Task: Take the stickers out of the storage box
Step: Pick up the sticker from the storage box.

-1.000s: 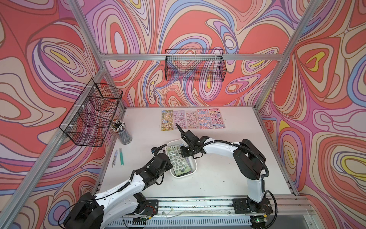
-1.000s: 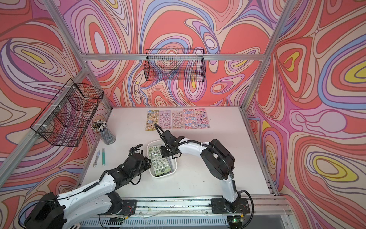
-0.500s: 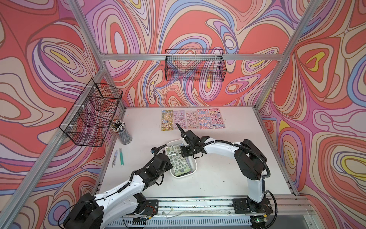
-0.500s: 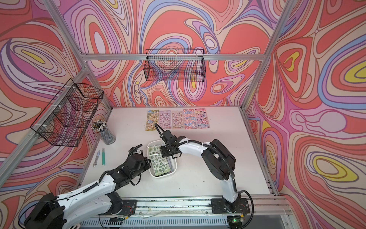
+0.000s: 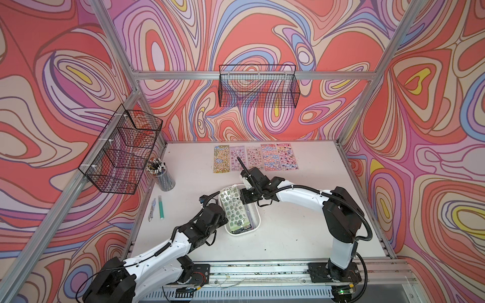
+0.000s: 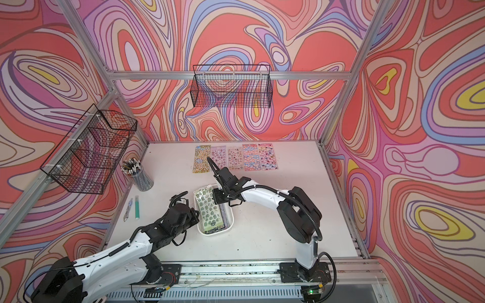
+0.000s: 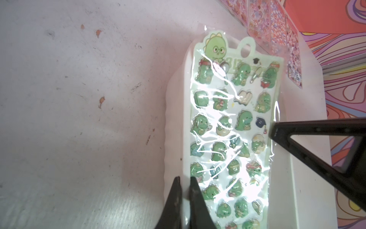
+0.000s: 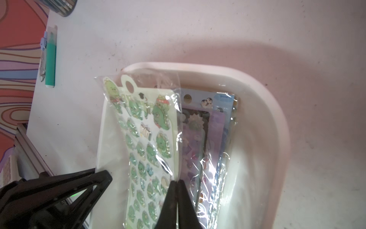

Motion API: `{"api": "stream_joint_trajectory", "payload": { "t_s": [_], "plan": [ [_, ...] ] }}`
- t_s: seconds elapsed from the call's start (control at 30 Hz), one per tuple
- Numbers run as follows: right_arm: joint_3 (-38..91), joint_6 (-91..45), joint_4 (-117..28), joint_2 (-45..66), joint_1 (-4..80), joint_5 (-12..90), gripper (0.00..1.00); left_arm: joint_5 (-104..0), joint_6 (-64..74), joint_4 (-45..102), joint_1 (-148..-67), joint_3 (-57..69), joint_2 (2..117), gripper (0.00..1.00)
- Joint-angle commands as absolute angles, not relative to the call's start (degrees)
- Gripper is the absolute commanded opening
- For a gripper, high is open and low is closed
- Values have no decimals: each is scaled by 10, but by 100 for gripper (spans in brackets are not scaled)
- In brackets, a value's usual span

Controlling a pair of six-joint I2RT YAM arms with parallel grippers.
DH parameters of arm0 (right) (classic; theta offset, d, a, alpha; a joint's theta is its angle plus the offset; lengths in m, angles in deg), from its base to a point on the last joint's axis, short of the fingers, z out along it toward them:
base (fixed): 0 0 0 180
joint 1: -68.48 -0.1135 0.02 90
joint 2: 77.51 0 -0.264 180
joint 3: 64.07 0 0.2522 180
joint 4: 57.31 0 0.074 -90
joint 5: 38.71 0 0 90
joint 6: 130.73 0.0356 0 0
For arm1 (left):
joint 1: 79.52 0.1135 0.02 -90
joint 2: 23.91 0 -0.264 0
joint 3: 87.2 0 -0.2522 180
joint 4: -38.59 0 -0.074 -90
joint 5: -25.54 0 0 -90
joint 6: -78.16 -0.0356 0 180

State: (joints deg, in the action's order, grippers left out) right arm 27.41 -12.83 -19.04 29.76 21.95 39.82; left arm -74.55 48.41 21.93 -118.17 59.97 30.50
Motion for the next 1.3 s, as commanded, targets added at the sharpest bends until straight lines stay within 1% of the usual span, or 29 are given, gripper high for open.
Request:
{"api": "stream_joint_trajectory", "payload": {
  "t_s": [0.0, 0.43, 0.87, 1.13, 1.27],
  "plan": [
    [279, -138, -180, 267, 224, 390, 0, -746, 479, 225, -1180, 594, 307, 10],
    [295, -154, -136, 237, 248, 372, 0, -736, 470, 238, -1180, 581, 329, 10],
    [285, -160, -124, 156, 289, 342, 0, -736, 471, 224, -1180, 586, 314, 10],
    [268, -149, -143, 119, 356, 285, 0, -733, 464, 224, -1180, 581, 318, 10],
    [262, -144, -152, 105, 414, 246, 0, -727, 460, 224, -1180, 580, 318, 10]
  ]
}}
